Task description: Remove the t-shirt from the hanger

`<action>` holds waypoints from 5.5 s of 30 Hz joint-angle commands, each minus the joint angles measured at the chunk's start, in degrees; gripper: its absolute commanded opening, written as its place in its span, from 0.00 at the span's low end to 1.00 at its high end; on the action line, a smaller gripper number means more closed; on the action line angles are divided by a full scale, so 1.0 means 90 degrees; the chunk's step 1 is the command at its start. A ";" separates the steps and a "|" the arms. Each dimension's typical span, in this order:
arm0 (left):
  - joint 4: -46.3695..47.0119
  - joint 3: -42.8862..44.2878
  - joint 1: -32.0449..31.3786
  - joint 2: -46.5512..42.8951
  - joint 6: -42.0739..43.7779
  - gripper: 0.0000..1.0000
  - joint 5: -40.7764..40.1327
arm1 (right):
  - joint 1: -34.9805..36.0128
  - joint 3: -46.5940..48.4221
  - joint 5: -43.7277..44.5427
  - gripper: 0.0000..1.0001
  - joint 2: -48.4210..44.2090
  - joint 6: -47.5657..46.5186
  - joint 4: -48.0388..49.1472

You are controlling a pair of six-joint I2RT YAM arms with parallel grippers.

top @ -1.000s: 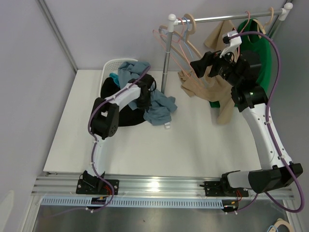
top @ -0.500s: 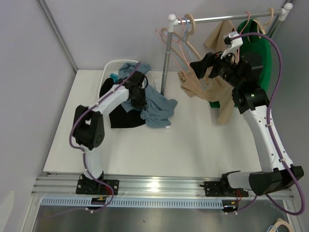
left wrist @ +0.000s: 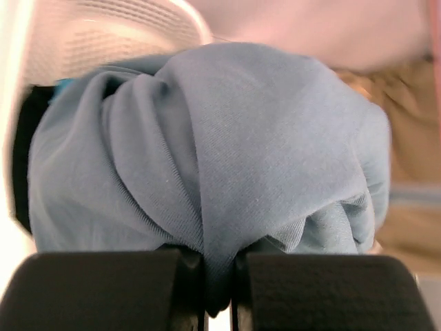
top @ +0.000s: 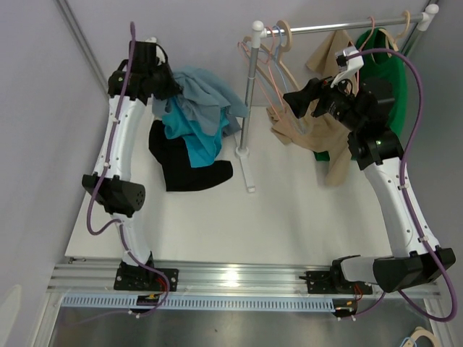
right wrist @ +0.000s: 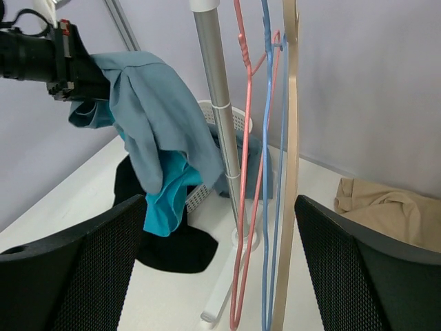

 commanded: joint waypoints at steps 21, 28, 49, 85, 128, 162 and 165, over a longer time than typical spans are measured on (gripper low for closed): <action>0.0967 -0.2638 0.0412 0.0332 0.0108 1.00 -0.0312 | -0.0096 0.0657 0.0367 0.93 -0.0079 -0.0118 -0.0138; 0.1671 -0.3546 0.0129 -0.2099 -0.0038 0.99 -0.0050 | -0.1002 0.1450 0.0786 0.92 0.0144 -0.0372 -0.0588; 0.5920 -0.6634 0.0070 -0.5170 -0.0449 1.00 0.1289 | -0.2049 0.2769 0.2077 0.88 0.2830 -0.0539 0.0339; 0.6282 -0.6693 -0.0974 -0.5248 0.0391 0.99 0.1055 | -0.2254 0.3805 0.0163 0.00 0.2295 0.0457 -0.0548; 1.0649 -0.9605 -0.7841 -0.3082 0.3245 1.00 -0.1709 | -0.0682 -0.0620 0.4372 0.00 -0.1827 0.3700 -0.2873; 0.9918 -0.9532 -0.7855 -0.2769 0.1751 0.01 -0.1319 | -0.0653 -0.0180 0.3457 0.00 -0.1084 0.2655 -0.2910; 0.8268 -0.8069 -0.6742 -0.2018 0.0939 0.01 -0.0460 | -0.0516 -0.0210 0.2638 0.00 -0.1416 0.2392 -0.3194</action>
